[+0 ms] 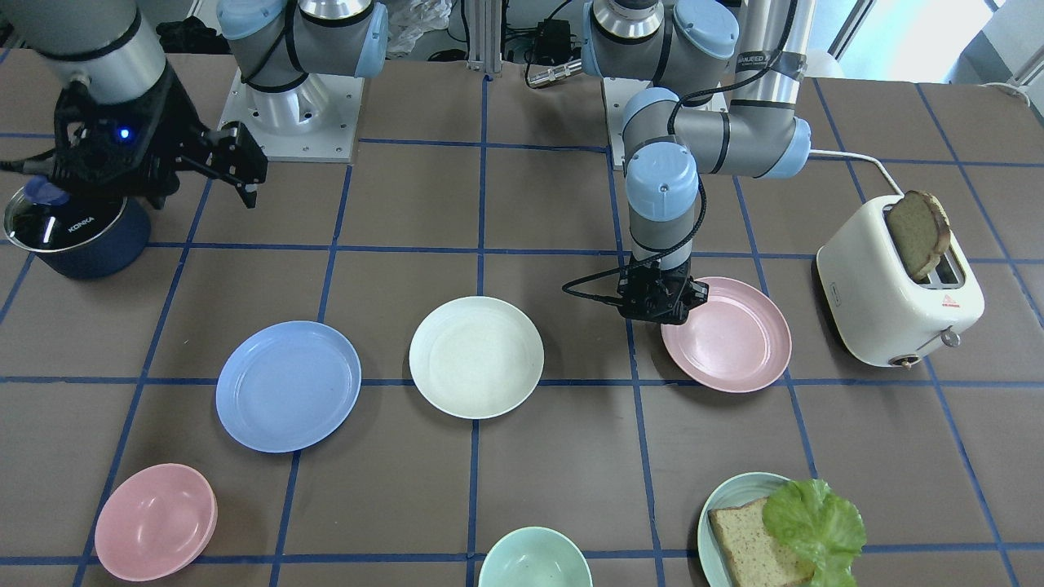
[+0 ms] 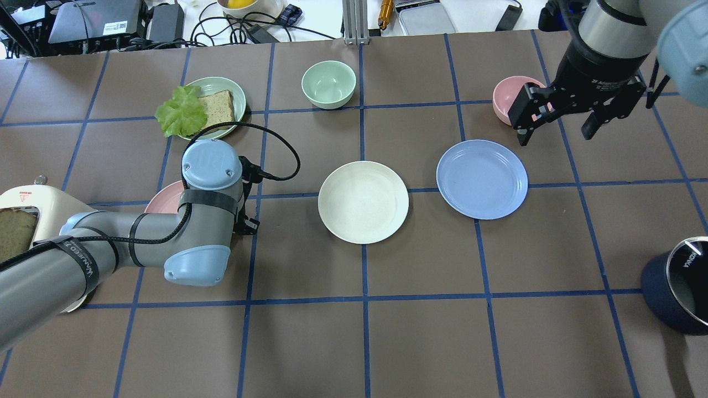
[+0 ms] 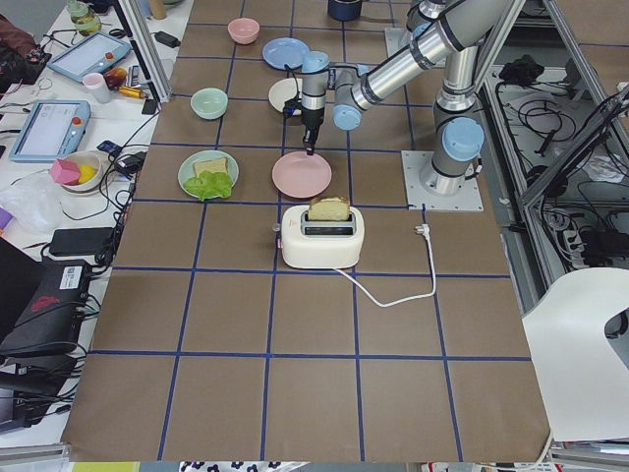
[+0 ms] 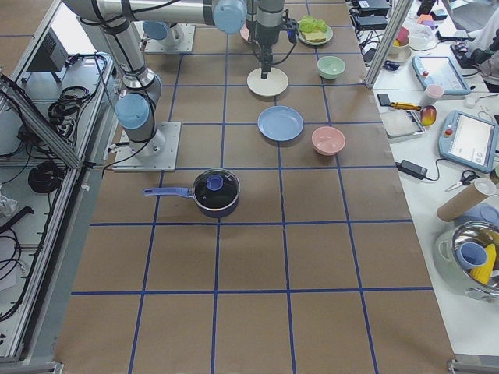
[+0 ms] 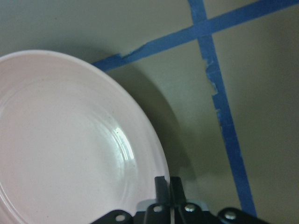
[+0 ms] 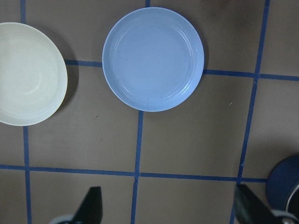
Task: Stack three plates with pink and blue
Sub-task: 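Close the left gripper on the pink plate rim and lift it, then carry the pink plate over the cream plate while right gripper reaches blue plate, then lower pink plate onto cream plate while right gripper grasps and lifts blue plate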
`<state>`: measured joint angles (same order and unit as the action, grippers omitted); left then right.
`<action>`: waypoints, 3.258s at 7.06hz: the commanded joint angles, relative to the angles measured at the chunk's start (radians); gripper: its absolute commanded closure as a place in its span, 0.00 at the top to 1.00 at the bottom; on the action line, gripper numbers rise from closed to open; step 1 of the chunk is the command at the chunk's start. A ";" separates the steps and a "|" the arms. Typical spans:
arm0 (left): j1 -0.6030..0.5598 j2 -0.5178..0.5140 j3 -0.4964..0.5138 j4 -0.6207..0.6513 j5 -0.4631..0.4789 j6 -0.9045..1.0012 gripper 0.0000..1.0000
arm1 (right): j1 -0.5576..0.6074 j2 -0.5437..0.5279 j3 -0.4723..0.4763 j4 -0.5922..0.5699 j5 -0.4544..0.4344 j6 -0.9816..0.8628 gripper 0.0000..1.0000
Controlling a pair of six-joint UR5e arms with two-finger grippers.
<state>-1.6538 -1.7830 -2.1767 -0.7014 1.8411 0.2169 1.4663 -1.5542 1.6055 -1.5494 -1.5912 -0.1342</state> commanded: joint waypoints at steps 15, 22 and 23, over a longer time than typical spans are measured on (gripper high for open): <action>-0.471 -0.090 0.244 -0.013 -0.034 0.004 0.00 | -0.087 0.470 0.079 -0.423 -0.004 -0.091 0.00; -0.540 -0.176 0.337 -0.032 -0.037 0.062 0.00 | -0.087 0.468 0.045 -0.414 -0.001 -0.091 0.00; -0.546 -0.193 0.351 -0.053 -0.037 0.062 0.00 | -0.089 0.465 0.034 -0.408 0.002 -0.097 0.00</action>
<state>-2.1872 -1.9566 -1.8489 -0.7338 1.8042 0.2787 1.3786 -1.0865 1.6483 -1.9627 -1.5922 -0.2270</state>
